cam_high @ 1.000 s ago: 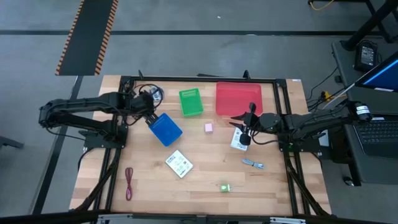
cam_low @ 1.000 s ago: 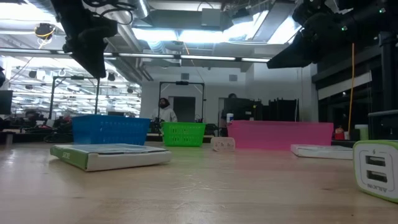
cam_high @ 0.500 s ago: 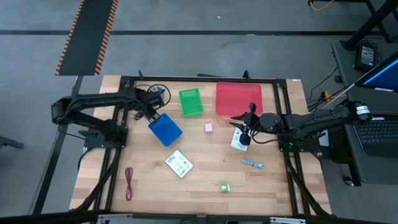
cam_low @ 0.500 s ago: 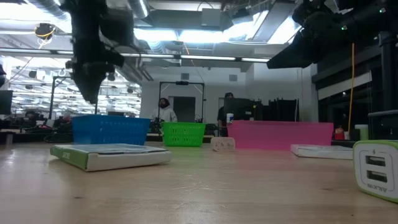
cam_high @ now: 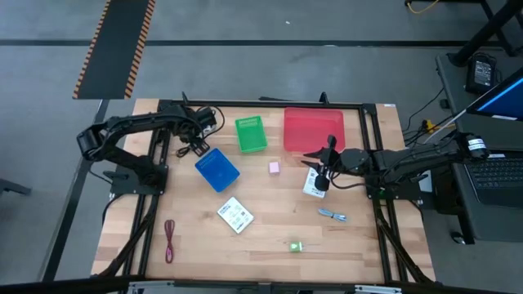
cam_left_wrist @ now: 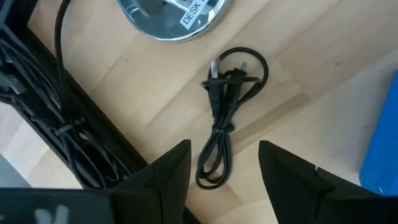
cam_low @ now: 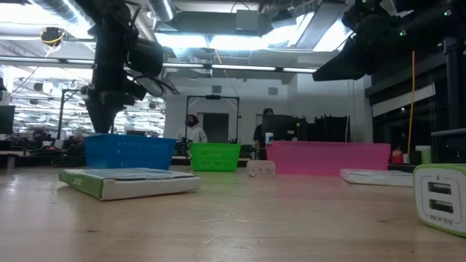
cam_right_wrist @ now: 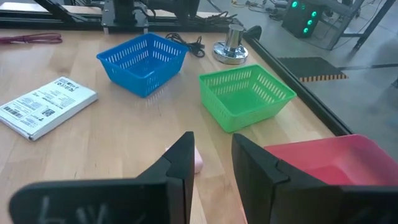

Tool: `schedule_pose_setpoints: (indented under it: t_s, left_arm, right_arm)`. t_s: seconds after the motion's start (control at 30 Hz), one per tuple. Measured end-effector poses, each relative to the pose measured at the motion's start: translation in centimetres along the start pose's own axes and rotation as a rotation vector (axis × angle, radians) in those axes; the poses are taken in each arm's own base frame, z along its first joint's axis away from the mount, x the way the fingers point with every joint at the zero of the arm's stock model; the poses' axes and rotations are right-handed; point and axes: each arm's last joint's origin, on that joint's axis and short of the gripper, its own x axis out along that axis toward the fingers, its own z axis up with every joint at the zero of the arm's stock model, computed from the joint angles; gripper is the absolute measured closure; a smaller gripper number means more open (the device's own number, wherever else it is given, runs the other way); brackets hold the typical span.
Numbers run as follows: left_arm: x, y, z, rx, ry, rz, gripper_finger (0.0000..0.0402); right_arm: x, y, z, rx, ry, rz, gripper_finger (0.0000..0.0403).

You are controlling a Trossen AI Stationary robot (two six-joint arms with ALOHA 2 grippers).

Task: Pick and place items into bin
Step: Put the black charger cable into the green bin

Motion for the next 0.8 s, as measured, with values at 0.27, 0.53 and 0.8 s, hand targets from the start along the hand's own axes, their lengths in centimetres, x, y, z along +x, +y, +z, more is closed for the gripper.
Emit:
schedule_pose_setpoints:
  t_s: [0.27, 0.53, 0.8]
  left_arm:
    - [2.5, 0.2, -1.0, -0.004, 0.044, -0.042, 0.0219]
    - [3.7, 0.5, -1.3, -0.027, 0.035, -0.044, 0.0219]
    - [4.1, 0.3, -1.3, -0.035, 0.018, -0.057, 0.0219]
  right_arm:
    - [0.1, 0.0, -0.6, -0.012, 0.018, 0.0, 0.0314]
    - [0.1, 0.0, -0.6, -0.011, 0.014, 0.0, 0.0314]
    - [0.1, 0.0, -0.5, -0.01, 0.008, 0.0, 0.0314]
